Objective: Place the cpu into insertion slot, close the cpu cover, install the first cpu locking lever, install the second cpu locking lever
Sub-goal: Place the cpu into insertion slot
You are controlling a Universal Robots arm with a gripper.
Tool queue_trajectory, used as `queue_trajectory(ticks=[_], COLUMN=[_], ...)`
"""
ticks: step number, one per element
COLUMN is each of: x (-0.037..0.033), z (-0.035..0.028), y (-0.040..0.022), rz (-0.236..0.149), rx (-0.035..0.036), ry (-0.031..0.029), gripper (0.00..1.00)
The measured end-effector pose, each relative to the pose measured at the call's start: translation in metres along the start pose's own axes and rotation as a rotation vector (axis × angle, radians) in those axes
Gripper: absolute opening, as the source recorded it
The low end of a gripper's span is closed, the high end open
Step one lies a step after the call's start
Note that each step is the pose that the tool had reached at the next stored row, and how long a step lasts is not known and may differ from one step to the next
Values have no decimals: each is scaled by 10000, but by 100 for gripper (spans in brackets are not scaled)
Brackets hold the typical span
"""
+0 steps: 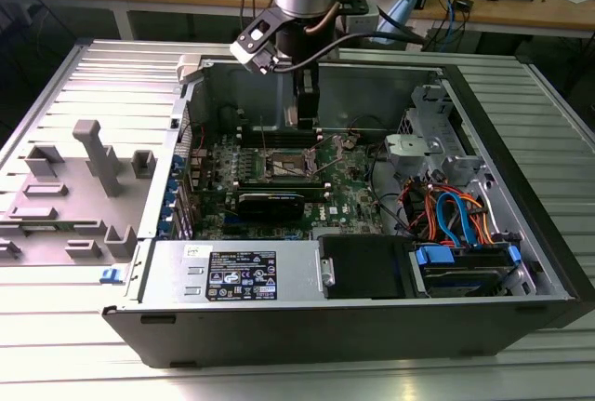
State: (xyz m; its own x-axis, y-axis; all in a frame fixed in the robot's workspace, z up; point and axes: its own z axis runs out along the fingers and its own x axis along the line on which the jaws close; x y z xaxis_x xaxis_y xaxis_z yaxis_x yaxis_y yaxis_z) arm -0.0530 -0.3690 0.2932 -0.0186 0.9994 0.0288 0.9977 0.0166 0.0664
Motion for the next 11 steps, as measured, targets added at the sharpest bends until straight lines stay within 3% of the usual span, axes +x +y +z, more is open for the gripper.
queue_trajectory(ticks=[3, 6, 11], x=[-4, -7, -10], z=[46, 149, 270], y=[-20, -62, -70], rz=[-1, 41, 41], rx=[-1, 0, -1], ry=[-1, -4, -3], gripper=[54, 54, 54])
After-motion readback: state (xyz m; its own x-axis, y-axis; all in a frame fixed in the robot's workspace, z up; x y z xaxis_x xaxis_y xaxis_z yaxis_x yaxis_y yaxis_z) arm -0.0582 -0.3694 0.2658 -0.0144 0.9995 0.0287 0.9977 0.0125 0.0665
